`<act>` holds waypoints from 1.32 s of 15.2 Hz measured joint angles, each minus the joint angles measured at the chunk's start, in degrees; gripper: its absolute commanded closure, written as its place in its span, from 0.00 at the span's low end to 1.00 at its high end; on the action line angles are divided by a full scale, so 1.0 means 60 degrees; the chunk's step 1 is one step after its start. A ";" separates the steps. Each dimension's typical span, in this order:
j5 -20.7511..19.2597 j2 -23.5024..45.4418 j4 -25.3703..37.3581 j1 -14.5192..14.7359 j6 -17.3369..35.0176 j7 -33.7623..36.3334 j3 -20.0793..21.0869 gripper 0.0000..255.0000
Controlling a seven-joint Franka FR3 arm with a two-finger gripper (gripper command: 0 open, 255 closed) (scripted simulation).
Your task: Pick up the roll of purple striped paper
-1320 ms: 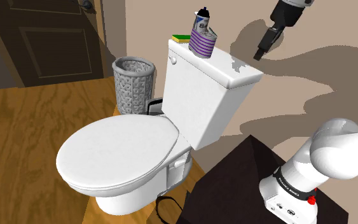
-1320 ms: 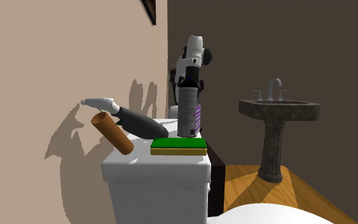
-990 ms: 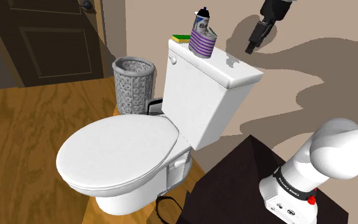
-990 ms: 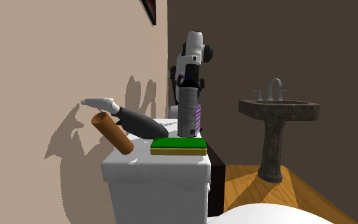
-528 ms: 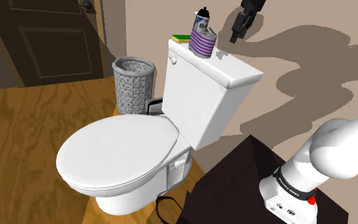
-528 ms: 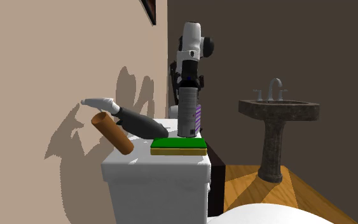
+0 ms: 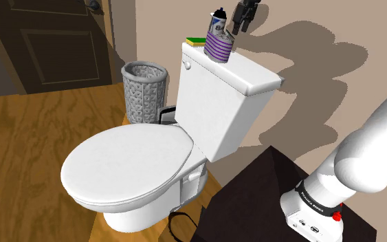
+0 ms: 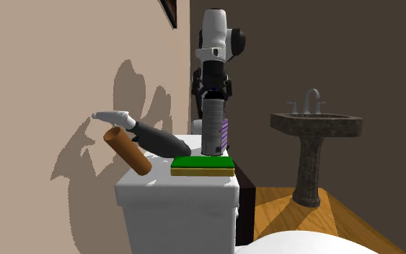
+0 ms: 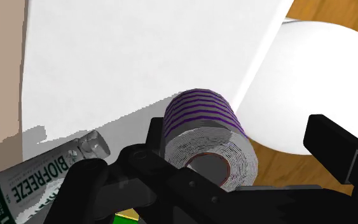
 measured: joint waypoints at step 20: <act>0.0187 0.0840 0.0065 -0.0088 0.0672 -0.0165 -0.0059 1.00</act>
